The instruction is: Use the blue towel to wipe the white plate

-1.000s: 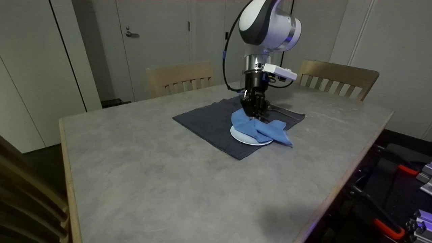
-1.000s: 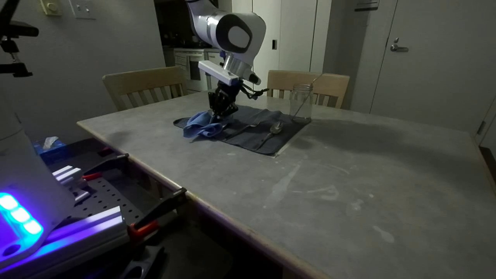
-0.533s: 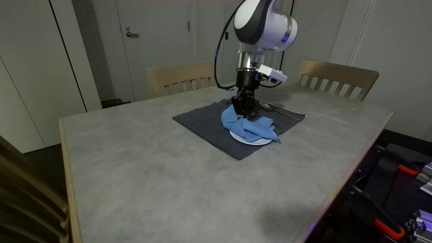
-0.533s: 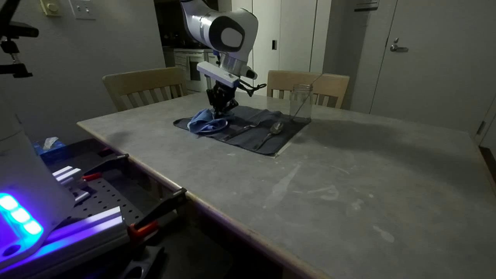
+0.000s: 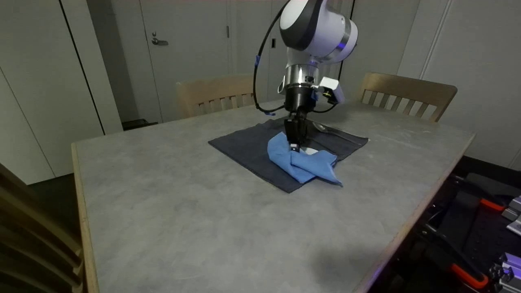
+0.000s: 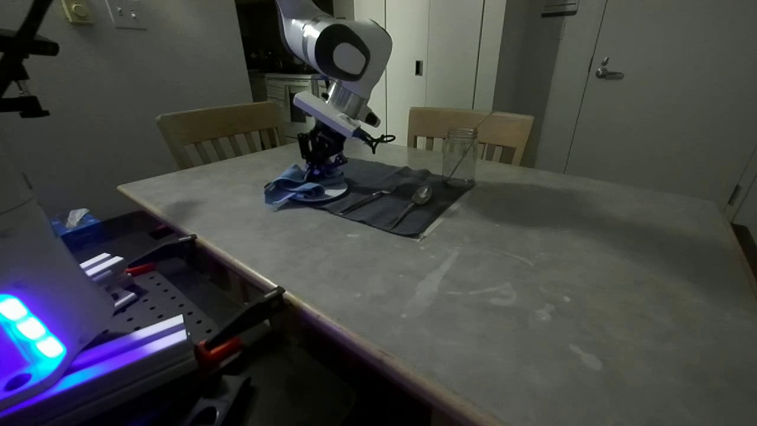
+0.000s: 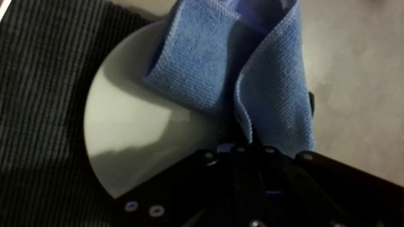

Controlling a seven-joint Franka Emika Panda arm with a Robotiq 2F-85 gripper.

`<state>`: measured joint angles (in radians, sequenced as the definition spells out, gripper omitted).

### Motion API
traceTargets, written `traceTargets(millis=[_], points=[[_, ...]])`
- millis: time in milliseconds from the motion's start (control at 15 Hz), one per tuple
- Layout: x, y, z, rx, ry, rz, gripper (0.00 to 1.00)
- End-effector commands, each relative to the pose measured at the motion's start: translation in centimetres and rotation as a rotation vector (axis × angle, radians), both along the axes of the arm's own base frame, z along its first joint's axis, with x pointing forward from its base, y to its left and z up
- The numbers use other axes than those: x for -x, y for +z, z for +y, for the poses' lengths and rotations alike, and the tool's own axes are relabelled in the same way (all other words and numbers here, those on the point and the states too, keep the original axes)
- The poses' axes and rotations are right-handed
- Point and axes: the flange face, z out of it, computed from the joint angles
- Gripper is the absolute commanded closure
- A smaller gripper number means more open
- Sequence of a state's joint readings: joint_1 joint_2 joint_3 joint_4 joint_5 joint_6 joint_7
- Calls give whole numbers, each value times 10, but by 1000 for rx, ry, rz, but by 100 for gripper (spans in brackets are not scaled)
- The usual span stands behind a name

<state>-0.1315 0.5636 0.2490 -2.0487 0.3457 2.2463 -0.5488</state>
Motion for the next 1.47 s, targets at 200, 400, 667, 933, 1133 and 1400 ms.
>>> traceTargets(millis=[200,400,667,933,1133,1400], points=[[23,-12,-29,91,-146,146,99],[18,-10,-41,162,-305,110,99],[3,3,-37,236,-420,-3,99],[-12,9,-23,259,-416,-54,99],[-13,17,-13,232,-366,-53,99],[-18,37,-5,207,-355,-180,99]])
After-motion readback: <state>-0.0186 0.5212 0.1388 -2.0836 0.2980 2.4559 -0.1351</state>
